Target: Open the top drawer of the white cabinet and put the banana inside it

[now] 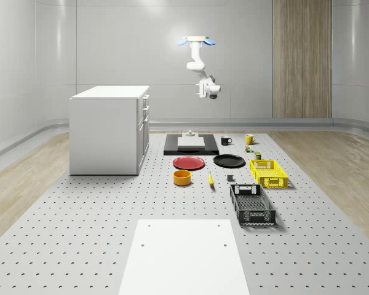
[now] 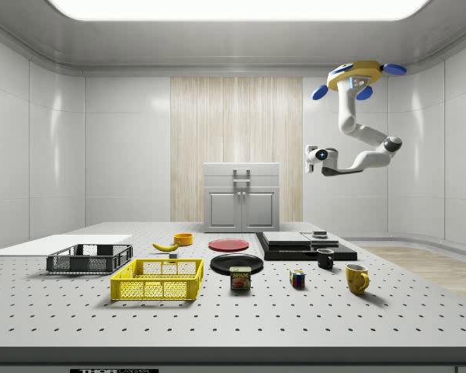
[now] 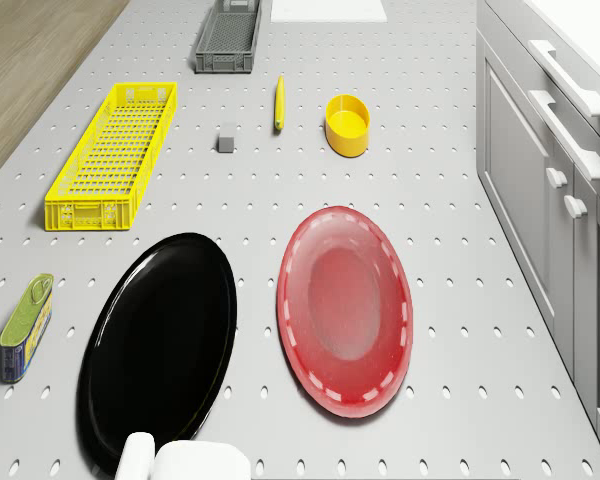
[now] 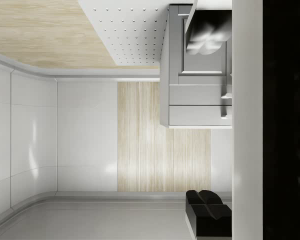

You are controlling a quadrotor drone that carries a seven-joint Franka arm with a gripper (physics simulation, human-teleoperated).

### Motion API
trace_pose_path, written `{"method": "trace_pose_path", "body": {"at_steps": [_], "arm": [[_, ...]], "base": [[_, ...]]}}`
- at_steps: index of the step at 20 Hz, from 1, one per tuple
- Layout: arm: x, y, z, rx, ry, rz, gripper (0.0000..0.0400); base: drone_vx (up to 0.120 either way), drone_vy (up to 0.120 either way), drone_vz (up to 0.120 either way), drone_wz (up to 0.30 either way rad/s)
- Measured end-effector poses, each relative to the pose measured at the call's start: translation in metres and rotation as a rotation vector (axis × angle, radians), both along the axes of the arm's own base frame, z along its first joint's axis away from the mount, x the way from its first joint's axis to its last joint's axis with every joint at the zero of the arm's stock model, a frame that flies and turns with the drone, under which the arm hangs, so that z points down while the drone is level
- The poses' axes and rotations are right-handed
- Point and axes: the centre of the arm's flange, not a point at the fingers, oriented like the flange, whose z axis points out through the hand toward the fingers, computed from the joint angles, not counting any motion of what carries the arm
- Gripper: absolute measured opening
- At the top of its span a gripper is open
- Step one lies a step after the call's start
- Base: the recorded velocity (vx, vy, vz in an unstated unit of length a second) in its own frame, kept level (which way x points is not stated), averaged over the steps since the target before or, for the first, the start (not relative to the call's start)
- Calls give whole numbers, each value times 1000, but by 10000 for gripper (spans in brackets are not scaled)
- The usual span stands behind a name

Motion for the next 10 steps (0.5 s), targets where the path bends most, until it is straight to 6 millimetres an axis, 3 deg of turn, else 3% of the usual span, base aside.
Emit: {"method": "trace_pose_path", "body": {"at_steps": [10], "arm": [[0,0,0,0,0,0,400]], "base": [[120,-120,0,0]]}}
